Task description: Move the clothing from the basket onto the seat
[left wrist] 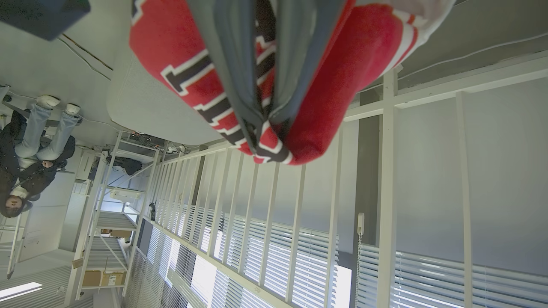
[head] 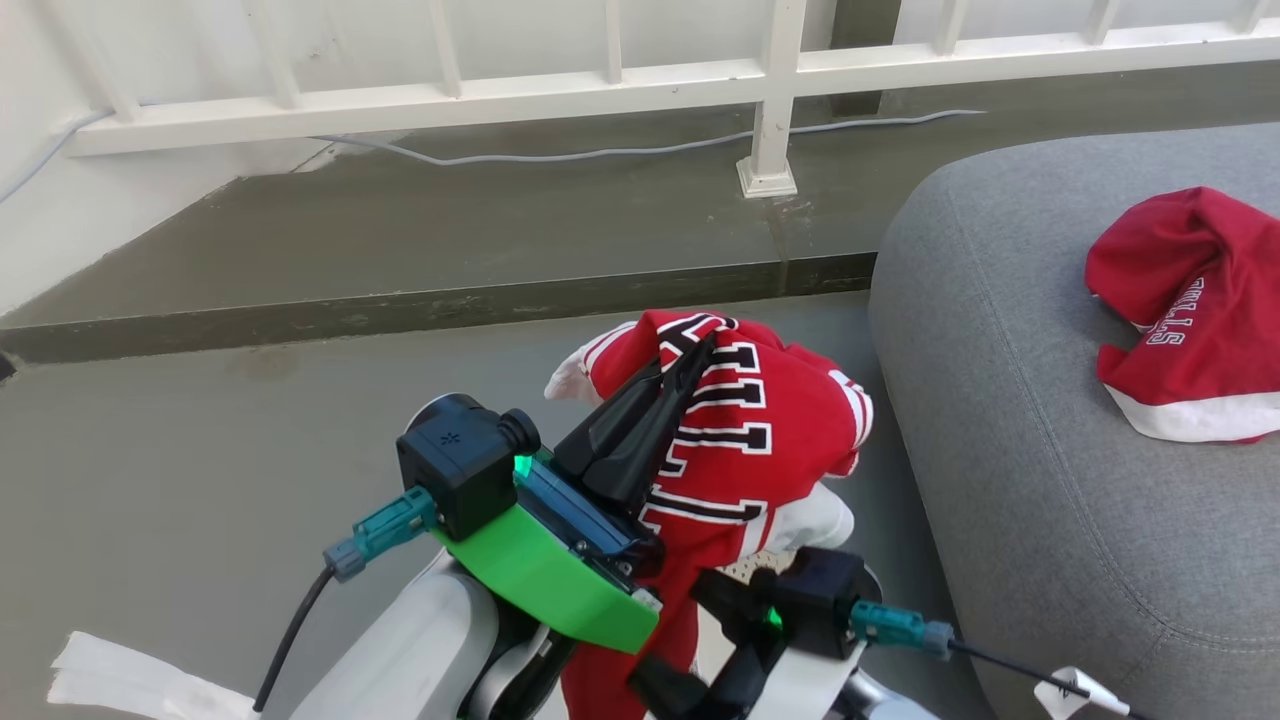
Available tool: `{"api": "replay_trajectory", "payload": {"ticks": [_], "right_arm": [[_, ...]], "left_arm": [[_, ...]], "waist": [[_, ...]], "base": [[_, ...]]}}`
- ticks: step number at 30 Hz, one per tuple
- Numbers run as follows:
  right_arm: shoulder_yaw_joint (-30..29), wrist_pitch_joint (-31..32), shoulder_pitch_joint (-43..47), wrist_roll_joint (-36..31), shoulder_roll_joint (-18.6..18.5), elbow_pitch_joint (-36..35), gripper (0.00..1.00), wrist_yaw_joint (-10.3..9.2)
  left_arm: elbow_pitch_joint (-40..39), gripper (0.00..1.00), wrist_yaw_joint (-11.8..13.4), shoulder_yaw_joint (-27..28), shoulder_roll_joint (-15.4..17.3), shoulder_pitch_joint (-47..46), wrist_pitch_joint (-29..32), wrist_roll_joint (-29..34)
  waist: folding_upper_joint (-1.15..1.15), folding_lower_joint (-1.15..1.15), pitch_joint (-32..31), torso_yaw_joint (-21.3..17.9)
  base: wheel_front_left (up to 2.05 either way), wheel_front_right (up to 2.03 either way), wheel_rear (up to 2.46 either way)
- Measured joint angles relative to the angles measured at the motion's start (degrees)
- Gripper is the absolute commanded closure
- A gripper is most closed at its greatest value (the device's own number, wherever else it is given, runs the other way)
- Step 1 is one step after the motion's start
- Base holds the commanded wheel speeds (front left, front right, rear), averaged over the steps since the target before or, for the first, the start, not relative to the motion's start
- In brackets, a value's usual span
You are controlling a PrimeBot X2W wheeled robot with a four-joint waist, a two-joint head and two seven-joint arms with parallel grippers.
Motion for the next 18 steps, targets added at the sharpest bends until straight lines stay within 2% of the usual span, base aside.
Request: {"api": "replay_trajectory", "payload": {"ticks": [1, 2, 18], "right_arm": [[-0.19, -0.05, -0.57, 0.0, 0.01, 0.08, 0.8, 0.0], [-0.33, -0.05, -1.17, 0.0, -0.02, 0.3, 1.0, 0.0], [-2.1, -0.67, -2.22, 1.23, -1.46, 2.36, 1.0, 0.0]], "left_arm": [[-0.05, 1.0, 0.0, -0.05, -0.01, 0.0, 0.01, 0.0], [-0.1, 1.0, 0.0, -0.12, -0.03, 0.0, 0.01, 0.0], [-0.21, 1.0, 0.0, -0.93, -0.05, -0.01, 0.08, -0.07]], "waist": [[0.0, 0.0, 0.02, 0.03], [0.0, 0.0, 0.04, 0.06], [0.0, 0.0, 0.29, 0.57]], "base": [[0.0, 0.0, 0.0], [0.0, 0.0, 0.0], [0.0, 0.0, 0.0]]}}
